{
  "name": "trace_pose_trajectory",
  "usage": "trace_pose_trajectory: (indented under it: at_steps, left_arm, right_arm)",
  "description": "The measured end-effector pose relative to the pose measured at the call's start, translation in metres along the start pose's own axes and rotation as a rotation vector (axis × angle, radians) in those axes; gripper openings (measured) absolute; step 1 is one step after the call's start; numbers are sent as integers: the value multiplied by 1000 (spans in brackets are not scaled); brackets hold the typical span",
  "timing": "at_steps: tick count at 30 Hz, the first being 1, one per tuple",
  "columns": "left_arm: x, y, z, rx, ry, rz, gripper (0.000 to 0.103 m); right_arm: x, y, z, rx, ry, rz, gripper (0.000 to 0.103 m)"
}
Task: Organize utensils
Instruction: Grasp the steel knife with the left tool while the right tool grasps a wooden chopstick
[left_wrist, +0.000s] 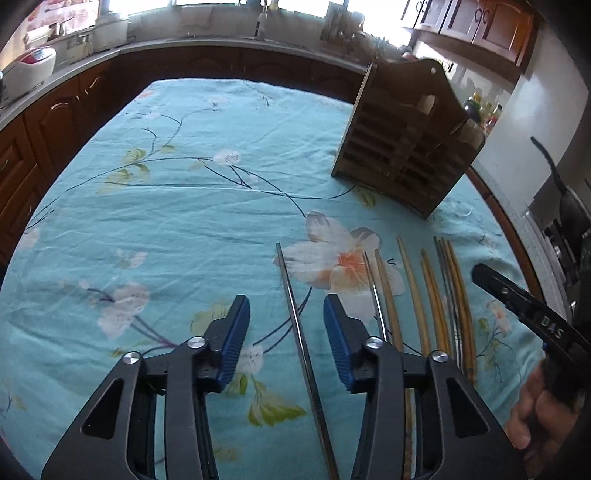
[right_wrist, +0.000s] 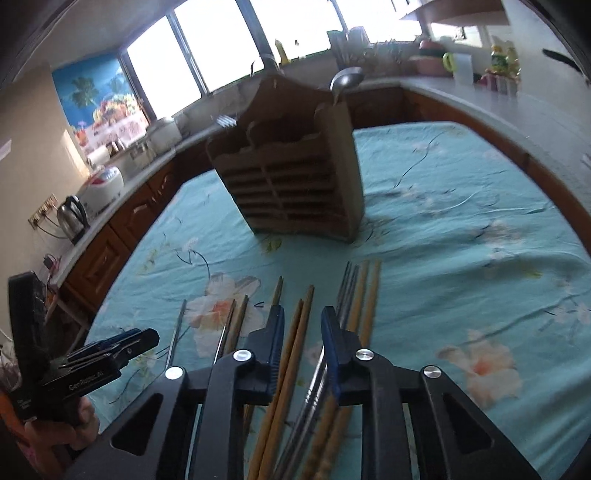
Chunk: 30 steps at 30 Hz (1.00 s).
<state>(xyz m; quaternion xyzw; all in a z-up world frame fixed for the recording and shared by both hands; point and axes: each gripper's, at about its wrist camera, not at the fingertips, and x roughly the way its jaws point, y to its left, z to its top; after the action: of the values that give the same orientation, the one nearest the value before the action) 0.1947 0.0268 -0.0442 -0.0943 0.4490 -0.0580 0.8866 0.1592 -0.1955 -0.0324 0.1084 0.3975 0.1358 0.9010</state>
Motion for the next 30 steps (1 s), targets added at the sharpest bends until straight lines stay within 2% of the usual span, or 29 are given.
trace_pose_trajectory:
  at_steps: [7,9,15,20,23,26,30]
  left_arm:
    - [22,1,8,4,56,2,33]
    - [24,-1,10,17,48,5,33]
    - [30,-13,13,78,47,10,29]
    - [34,-16,15,107,38,13,6]
    - [34,-9,16,83,41,-18,4]
    - [30,-6,15,72,45,-34,4]
    - [12,-4,15,56,10,-61,4]
  right_arm:
    - [39,0,7,-16,95,-34,13]
    - [51,-1,6,-22,135,-48,11]
    - [54,8,7,-83,121,-90,11]
    - [54,9,7,-105,114,-107,10]
    - [56,7,10,-90,116,-97,9]
    - [55,1,14,-20,123,-39,6]
    - [34,-1,15,23,94,14,6]
